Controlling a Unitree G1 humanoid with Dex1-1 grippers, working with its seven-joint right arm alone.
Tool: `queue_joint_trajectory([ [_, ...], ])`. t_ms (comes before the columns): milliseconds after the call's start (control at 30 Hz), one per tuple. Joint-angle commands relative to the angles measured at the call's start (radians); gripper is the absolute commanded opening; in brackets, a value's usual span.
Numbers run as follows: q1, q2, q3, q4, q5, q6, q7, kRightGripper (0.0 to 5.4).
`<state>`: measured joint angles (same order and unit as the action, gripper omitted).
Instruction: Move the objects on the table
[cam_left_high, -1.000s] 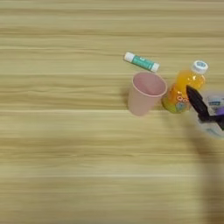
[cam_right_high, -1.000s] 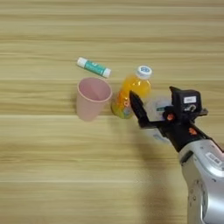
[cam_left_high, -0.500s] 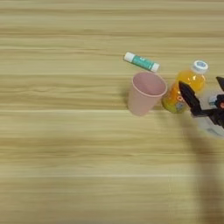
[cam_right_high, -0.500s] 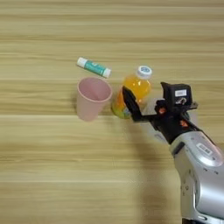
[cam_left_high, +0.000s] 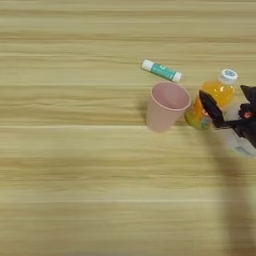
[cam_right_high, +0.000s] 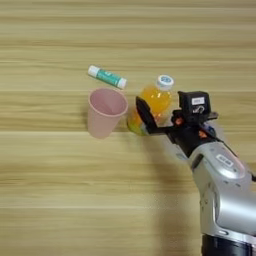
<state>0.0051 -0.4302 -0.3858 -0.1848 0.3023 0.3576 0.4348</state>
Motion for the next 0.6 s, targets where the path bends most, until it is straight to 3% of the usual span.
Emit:
queue_joint_trajectory([
  [33,-0.076,-0.047,-0.009,-0.004,-0.008,-0.053,-0.005,5.36],
  [600,-0.142,-0.052,0.005,0.096,-0.019,-0.081,0.004,5.36],
])
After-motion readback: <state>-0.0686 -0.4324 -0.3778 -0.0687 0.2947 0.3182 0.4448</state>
